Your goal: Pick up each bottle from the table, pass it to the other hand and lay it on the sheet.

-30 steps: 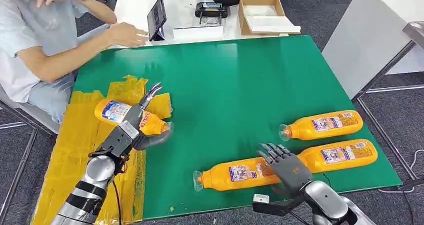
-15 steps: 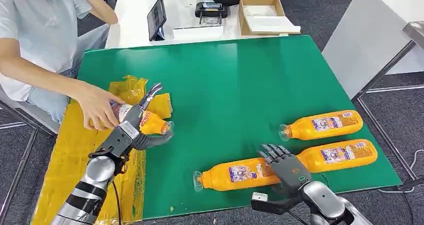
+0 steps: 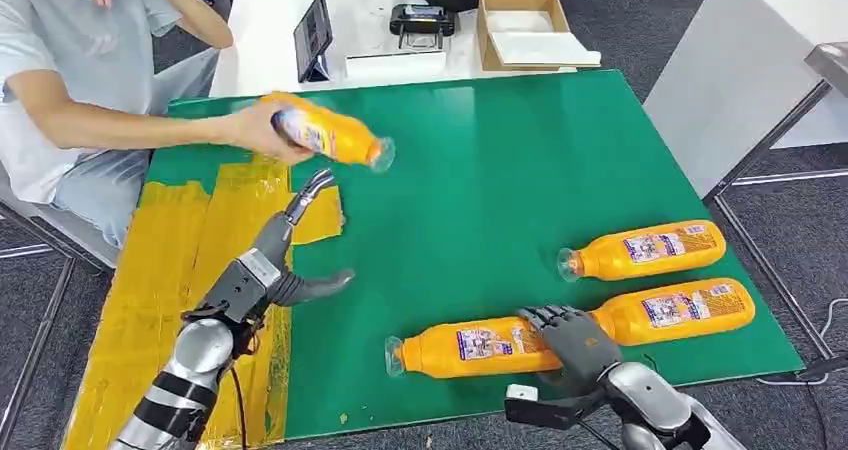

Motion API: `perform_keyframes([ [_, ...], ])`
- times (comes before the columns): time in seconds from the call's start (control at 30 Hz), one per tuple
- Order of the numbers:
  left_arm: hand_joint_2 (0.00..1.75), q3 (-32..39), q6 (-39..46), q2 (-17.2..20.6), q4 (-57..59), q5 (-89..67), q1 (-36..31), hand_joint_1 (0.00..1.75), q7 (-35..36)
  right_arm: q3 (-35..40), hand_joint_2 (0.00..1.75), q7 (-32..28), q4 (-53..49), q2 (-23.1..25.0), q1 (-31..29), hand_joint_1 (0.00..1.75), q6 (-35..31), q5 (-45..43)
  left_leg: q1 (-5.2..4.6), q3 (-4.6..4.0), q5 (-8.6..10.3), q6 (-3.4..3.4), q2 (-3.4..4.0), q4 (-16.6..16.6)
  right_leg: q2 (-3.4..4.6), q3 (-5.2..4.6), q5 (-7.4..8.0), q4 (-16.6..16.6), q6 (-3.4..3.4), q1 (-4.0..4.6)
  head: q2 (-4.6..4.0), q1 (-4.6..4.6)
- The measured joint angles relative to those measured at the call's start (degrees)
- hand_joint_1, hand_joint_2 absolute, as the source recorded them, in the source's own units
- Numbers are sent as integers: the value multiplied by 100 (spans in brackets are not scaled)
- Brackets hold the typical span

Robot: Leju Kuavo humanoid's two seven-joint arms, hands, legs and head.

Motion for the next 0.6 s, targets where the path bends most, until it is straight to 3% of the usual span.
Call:
perform_keyframes([
  [0.43,175,-72,-33,-28,-230,22,22,0,0,0,175,-2,-37,-17,-15,150,92,-2,0,7,1,0,1,0,0,6,0,0,0,0,0,0],
  [0.53,175,-74,-33,-26,-256,61,81,0,-166,0,175,-2,-37,-59,-14,173,92,13,0,7,1,0,1,0,0,6,0,0,0,0,0,0],
  [0.6,175,-83,-35,-26,-330,83,120,0,-190,2,175,37,-37,-66,-13,175,86,95,0,7,0,0,1,0,0,6,0,0,0,0,0,-2],
])
